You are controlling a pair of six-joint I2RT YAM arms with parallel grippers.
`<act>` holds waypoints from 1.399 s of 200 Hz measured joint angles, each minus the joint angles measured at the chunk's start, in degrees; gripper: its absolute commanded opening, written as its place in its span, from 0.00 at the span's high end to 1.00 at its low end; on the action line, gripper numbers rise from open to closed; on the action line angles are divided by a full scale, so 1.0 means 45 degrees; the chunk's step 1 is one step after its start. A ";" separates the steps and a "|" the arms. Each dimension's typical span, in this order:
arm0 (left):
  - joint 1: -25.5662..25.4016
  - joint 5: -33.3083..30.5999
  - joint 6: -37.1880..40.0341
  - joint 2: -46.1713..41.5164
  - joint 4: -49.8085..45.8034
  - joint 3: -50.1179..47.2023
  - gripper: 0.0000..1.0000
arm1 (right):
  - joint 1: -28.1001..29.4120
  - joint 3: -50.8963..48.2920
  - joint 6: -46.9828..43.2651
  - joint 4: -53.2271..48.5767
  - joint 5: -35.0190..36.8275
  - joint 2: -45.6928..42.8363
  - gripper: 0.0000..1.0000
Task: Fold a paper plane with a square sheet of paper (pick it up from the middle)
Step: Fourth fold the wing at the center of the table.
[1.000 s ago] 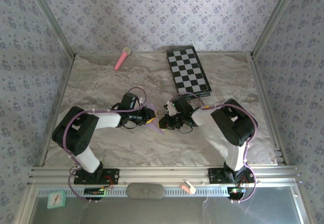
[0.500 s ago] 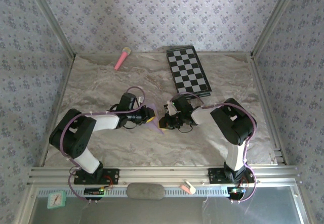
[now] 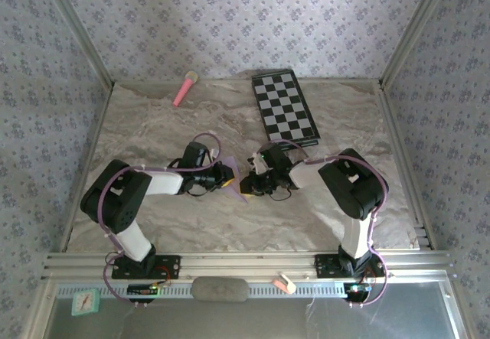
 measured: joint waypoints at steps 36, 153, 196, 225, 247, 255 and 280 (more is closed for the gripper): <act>0.0000 0.0005 0.0000 0.0209 0.0005 0.0121 0.86 | -0.0005 0.0019 0.0000 -0.0029 -0.0005 0.0005 0.88; 0.0000 0.0010 0.0005 0.0209 0.0005 0.0238 0.83 | -0.0053 0.0053 -0.0005 -0.0160 0.0049 0.0083 0.94; 0.0000 0.0010 0.0005 0.0107 0.0010 0.0233 0.83 | -0.0073 0.0058 0.0000 -0.0160 0.0024 0.0102 0.95; 0.0000 0.0010 0.0005 0.0097 0.0049 0.0228 0.84 | -0.0097 0.0078 0.0005 -0.0165 -0.0053 0.0131 0.95; 0.0000 0.0015 0.0000 0.0112 0.0112 0.0233 0.85 | -0.0097 0.0083 0.0005 -0.0170 -0.0058 0.0131 0.94; 0.0000 0.0015 0.0005 0.0126 0.0126 0.0233 0.85 | -0.0097 0.0083 0.0005 -0.0170 -0.0058 0.0131 0.94; 0.0000 0.0049 0.0005 0.0335 0.0189 0.0238 0.85 | -0.0097 0.0083 0.0039 -0.0170 -0.0063 0.0131 0.93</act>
